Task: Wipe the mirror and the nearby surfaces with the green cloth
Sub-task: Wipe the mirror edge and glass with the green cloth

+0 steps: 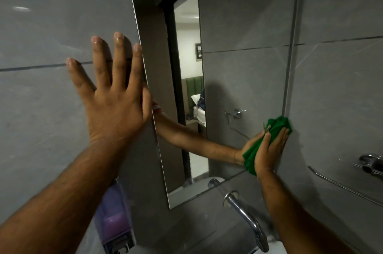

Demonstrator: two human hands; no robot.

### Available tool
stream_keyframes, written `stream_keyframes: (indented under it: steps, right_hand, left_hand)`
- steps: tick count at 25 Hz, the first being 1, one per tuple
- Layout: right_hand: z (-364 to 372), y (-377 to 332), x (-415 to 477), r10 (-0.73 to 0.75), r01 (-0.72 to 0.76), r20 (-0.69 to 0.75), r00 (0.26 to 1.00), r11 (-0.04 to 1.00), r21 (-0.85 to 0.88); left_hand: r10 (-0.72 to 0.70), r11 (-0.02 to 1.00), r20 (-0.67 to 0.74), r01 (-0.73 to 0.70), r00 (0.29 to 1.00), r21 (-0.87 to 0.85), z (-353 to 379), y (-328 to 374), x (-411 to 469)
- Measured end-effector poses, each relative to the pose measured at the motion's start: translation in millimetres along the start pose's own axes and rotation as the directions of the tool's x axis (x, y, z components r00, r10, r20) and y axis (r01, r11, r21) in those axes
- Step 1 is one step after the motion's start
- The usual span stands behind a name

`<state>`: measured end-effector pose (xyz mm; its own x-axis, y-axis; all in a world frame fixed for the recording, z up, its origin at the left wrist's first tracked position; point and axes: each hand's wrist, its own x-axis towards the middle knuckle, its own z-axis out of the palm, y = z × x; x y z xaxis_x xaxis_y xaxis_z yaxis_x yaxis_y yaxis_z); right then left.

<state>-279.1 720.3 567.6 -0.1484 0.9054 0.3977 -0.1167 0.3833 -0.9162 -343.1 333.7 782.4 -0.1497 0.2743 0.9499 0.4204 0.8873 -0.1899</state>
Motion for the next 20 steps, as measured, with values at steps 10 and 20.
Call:
stream_keyframes:
  steps: [10, 20]
  right_hand:
    - [-8, 32, -22, 0.142, -0.146, -0.200, 0.969, 0.989, -0.004]
    - [-17, -239, -60, -0.414, 0.412, -0.061, 0.908, 0.860, 0.302]
  left_hand:
    - [-0.014, 0.996, 0.008, 0.013, 1.000, 0.083, 0, 2, 1]
    - [-0.099, 0.994, 0.127, 0.091, 0.987, 0.066, -87, -66, -3]
